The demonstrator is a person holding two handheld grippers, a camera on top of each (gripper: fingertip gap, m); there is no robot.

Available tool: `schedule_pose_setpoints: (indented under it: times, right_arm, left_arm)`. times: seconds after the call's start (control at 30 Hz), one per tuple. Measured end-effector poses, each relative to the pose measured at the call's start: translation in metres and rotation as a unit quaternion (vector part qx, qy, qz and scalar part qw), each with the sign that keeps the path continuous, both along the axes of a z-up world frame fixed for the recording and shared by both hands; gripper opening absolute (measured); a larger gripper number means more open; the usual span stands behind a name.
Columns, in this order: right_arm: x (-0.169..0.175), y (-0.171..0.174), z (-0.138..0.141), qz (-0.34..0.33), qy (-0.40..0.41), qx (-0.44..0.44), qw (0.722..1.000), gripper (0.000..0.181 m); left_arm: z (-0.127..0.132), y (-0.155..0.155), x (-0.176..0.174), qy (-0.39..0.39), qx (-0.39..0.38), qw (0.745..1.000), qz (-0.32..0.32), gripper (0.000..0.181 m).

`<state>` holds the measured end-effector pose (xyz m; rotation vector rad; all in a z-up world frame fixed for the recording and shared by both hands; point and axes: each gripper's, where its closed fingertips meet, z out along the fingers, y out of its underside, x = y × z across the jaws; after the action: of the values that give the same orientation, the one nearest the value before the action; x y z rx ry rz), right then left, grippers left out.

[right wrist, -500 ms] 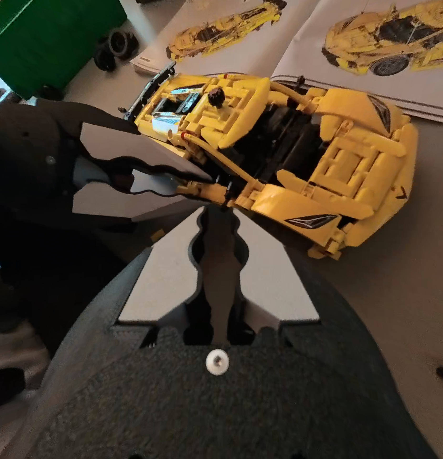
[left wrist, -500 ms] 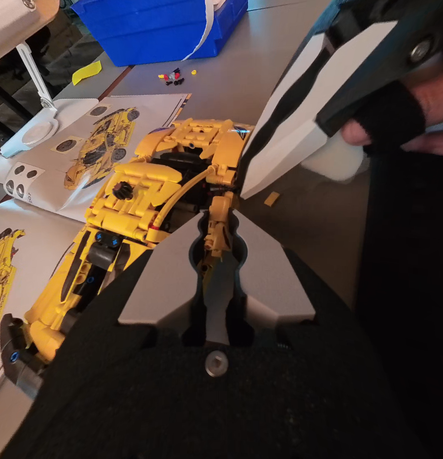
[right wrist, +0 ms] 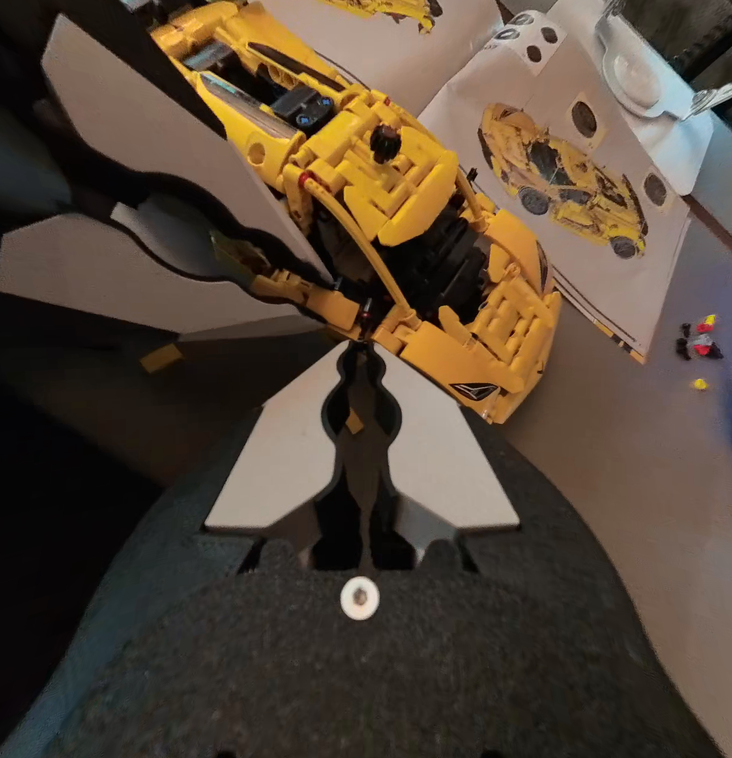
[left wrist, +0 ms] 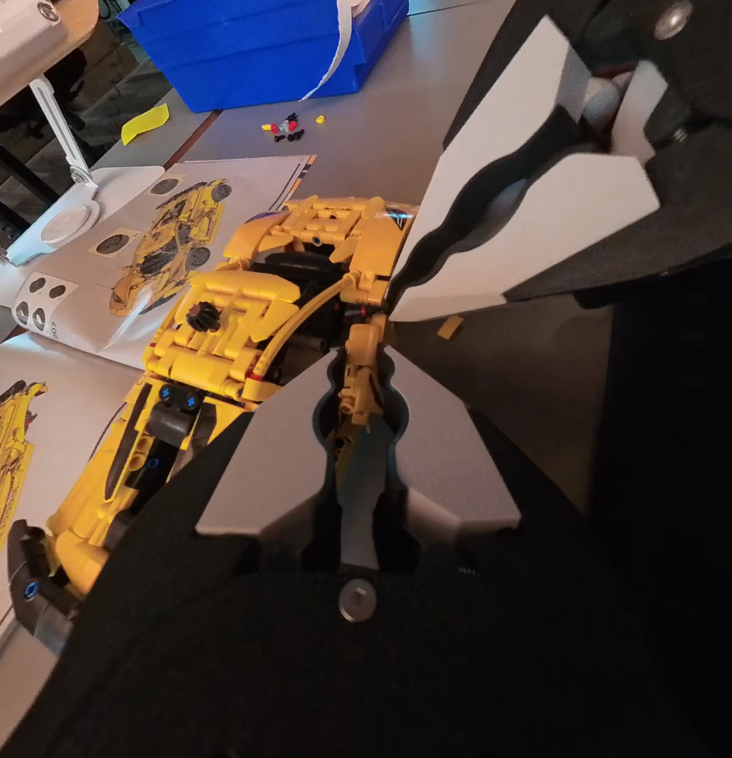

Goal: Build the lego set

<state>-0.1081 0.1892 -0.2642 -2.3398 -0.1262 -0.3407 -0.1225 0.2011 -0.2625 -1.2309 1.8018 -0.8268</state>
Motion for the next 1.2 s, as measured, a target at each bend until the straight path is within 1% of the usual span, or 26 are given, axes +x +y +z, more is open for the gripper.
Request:
schedule_pose_setpoints:
  times: [0.17,0.27,0.33,0.47,0.53,0.57,0.6,0.63,0.67,0.7,0.73,0.77,0.8,0.87,0.9,1.0,1.07,1.13,1.2]
  right_arm:
    - [-0.003,-0.001,0.004,-0.007,0.089,0.015,0.996,0.006]
    - [-0.009,0.001,0.009,-0.003,0.116,0.021,0.993,0.005]
    - [-0.008,-0.001,0.006,-0.013,0.126,0.007,0.992,0.005]
    - [-0.009,-0.007,0.006,-0.010,0.156,0.009,0.988,0.005]
    - [-0.011,-0.010,0.012,0.000,0.174,0.024,0.984,0.005]
    - [-0.014,-0.010,0.018,0.019,0.176,0.038,0.984,0.005]
    - [-0.016,-0.011,0.025,0.041,0.160,0.055,0.985,0.005]
    - [-0.011,-0.012,0.031,0.040,0.121,0.072,0.989,0.005]
    - [-0.011,-0.012,0.038,0.051,0.091,0.091,0.990,0.005]
    - [-0.016,-0.011,0.044,0.071,0.074,0.109,0.989,0.005]
    - [-0.018,-0.010,0.050,0.078,0.057,0.128,0.987,0.005]
    - [-0.019,-0.009,0.055,0.079,0.046,0.147,0.985,0.005]
    - [-0.023,-0.008,0.059,0.087,0.046,0.160,0.982,0.005]
    - [-0.024,-0.006,0.060,0.082,0.044,0.160,0.983,0.005]
    - [-0.027,-0.005,0.060,0.090,0.044,0.160,0.982,0.005]
    - [-0.033,-0.005,0.060,0.103,0.043,0.163,0.980,0.005]
    - [-0.034,-0.005,0.062,0.103,0.032,0.167,0.980,0.005]
    - [-0.035,-0.005,0.062,0.106,0.027,0.163,0.981,0.005]
    - [-0.035,-0.005,0.060,0.105,0.029,0.160,0.981,0.005]
  left_arm:
    - [0.000,0.000,0.000,-0.001,-0.002,1.000,-0.002,0.015]
    - [0.000,-0.001,0.000,0.001,0.015,1.000,-0.009,0.014]
    - [0.001,-0.001,-0.001,0.005,0.020,1.000,-0.014,0.014]
    - [0.013,0.004,-0.003,-0.013,0.009,1.000,-0.004,0.014]
    - [0.025,0.002,-0.006,-0.027,-0.030,0.999,-0.004,0.015]
    - [0.030,0.001,-0.007,-0.030,-0.069,0.997,0.000,0.014]
    - [0.034,-0.001,-0.008,-0.025,-0.122,0.992,-0.001,0.014]
    - [0.037,-0.006,-0.010,-0.014,-0.184,0.983,-0.006,0.016]
    - [0.041,-0.011,-0.011,-0.003,-0.251,0.968,-0.008,0.020]
    - [0.047,-0.015,-0.012,0.003,-0.322,0.947,-0.010,0.023]
    - [0.054,-0.021,-0.012,0.002,-0.392,0.920,-0.017,0.024]
    - [0.061,-0.024,-0.013,-0.003,-0.449,0.893,-0.023,0.026]
    - [0.064,-0.025,-0.012,-0.011,-0.487,0.873,-0.020,0.026]
    - [0.064,-0.021,-0.011,-0.024,-0.524,0.852,-0.006,0.024]
    - [0.064,-0.019,-0.012,-0.028,-0.537,0.843,0.000,0.020]
    - [0.067,-0.016,-0.013,-0.037,-0.566,0.823,-0.003,0.016]
    - [0.067,-0.019,-0.014,-0.033,-0.572,0.820,-0.014,0.015]
    - [0.068,-0.022,-0.015,-0.032,-0.577,0.816,-0.024,0.007]
    - [0.067,-0.023,-0.015,-0.027,-0.576,0.816,-0.027,0.007]
